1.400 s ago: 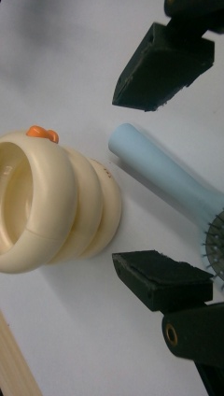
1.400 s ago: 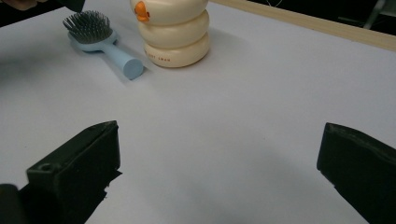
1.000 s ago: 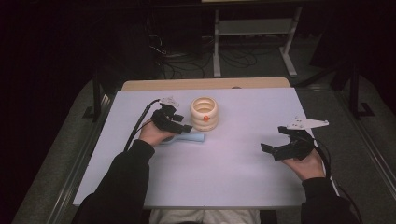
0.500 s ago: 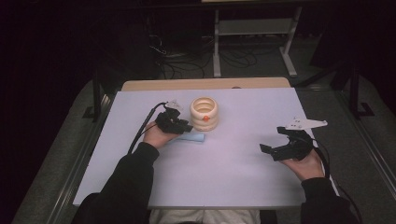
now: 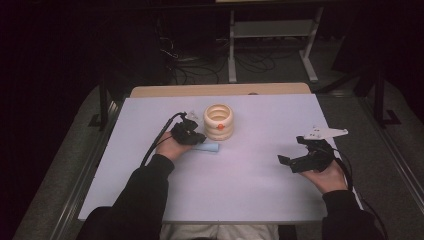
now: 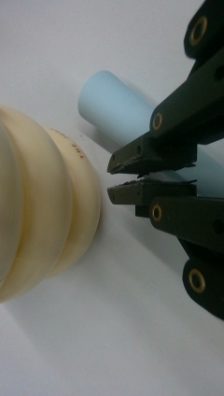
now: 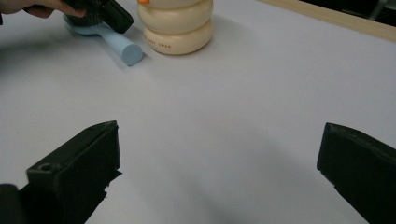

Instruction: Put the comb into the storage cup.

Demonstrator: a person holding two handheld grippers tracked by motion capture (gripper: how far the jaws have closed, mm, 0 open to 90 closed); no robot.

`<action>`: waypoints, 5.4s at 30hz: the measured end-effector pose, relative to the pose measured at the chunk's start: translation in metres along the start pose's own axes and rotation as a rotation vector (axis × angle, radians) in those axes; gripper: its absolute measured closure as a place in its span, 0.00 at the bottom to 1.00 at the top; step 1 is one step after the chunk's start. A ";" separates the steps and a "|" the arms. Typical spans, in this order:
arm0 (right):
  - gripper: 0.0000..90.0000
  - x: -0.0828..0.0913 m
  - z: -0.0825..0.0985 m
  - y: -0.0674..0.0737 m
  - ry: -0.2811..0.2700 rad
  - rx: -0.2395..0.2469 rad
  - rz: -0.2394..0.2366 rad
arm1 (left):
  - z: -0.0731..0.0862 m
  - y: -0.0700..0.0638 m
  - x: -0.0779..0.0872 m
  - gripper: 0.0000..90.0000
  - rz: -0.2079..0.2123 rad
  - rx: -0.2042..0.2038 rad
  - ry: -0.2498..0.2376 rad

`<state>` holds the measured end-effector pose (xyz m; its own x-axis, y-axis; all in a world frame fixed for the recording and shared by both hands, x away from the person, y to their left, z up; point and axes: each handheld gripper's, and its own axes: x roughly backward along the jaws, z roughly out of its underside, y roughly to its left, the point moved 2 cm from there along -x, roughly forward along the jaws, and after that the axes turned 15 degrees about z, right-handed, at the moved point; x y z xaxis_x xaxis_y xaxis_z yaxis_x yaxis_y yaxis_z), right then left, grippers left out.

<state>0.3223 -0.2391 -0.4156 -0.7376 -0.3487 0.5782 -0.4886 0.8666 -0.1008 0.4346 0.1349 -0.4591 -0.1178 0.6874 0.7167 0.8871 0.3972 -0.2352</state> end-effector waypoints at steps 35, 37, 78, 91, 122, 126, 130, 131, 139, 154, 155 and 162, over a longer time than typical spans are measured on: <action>0.00 0.001 0.000 0.000 -0.011 -0.005 -0.005 | 0.001 -0.016 -0.009 1.00 0.053 -0.019 0.108; 0.00 0.001 0.000 0.000 -0.010 -0.005 -0.004 | 0.003 -0.018 -0.009 1.00 0.058 -0.018 0.102; 0.00 0.000 0.002 -0.001 0.002 -0.026 -0.007 | 0.061 -0.046 0.029 1.00 0.127 -0.033 0.170; 0.00 -0.002 0.004 -0.001 0.010 -0.030 -0.007 | 0.077 -0.044 0.045 1.00 0.122 -0.015 0.168; 0.00 -0.003 0.004 0.002 0.018 -0.021 -0.018 | 0.111 -0.033 0.085 1.00 0.129 0.008 0.107; 0.00 -0.003 0.004 0.002 0.022 -0.020 -0.017 | 0.117 -0.030 0.091 1.00 0.126 0.023 0.092; 0.00 -0.003 0.004 0.002 0.023 -0.018 -0.017 | 0.122 -0.027 0.095 1.00 0.122 0.032 0.089; 0.00 -0.003 0.004 0.002 0.024 -0.017 -0.017 | 0.123 -0.026 0.096 1.00 0.121 0.038 0.087; 0.00 -0.004 0.004 0.003 0.025 -0.016 -0.017 | 0.130 -0.020 0.103 1.00 0.112 0.060 0.078; 0.00 -0.005 0.004 0.004 0.030 -0.004 -0.019 | 0.139 -0.008 0.112 1.00 0.061 0.092 0.062; 0.00 -0.005 0.004 0.004 0.030 -0.003 -0.019 | 0.140 -0.007 0.113 1.00 0.063 0.095 0.057; 0.00 -0.006 0.004 0.005 0.037 0.005 -0.020 | 0.142 -0.003 0.115 1.00 0.047 0.109 0.046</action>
<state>0.3219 -0.2339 -0.4226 -0.7100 -0.3526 0.6096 -0.5056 0.8578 -0.0926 0.3551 0.2992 -0.4696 -0.0548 0.6791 0.7320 0.8369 0.4311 -0.3373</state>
